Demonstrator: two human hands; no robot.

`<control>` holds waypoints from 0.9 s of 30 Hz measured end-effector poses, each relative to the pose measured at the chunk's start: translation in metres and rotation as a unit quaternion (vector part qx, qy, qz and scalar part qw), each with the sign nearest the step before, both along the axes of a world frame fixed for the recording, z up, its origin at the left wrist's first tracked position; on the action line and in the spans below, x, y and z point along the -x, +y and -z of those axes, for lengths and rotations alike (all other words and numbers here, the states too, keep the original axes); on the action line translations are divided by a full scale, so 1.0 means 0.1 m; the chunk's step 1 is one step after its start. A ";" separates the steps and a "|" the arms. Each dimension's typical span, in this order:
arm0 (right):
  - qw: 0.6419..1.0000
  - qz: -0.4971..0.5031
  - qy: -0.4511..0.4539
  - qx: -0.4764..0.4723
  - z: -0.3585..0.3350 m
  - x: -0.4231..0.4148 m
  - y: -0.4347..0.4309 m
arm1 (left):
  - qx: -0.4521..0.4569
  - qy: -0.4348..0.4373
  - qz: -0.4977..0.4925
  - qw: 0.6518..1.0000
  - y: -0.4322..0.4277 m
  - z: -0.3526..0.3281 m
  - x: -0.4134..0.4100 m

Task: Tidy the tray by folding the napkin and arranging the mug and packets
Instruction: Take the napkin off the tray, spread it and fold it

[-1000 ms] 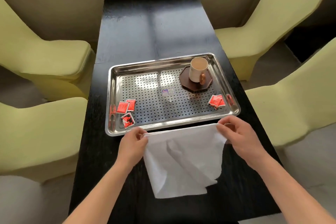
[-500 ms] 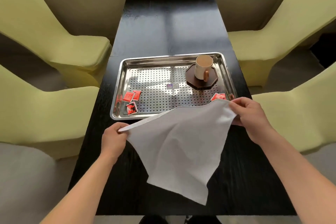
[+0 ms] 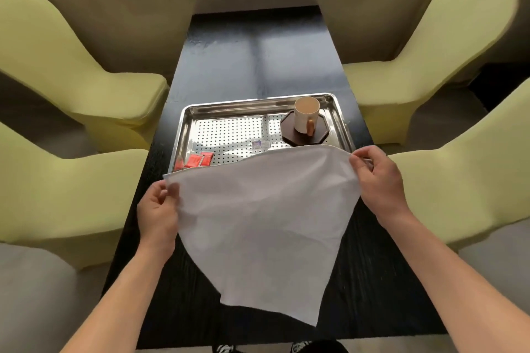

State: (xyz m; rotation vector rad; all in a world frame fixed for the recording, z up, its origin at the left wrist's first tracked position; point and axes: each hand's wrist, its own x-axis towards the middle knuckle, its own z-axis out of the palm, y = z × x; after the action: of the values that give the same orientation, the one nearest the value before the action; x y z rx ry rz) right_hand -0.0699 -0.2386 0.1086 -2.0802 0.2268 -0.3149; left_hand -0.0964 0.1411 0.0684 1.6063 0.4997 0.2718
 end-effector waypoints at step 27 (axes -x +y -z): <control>0.881 -0.010 0.446 0.157 1.61 1.26 0.37 | -0.197 0.439 0.050 0.875 0.08 1.33 1.04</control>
State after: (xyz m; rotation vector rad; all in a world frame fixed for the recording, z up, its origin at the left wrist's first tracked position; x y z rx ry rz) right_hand -0.1957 -0.2015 -0.0521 -2.4162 0.7381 0.7007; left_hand -0.2004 0.1489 -0.0644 2.1144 1.0985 -0.5083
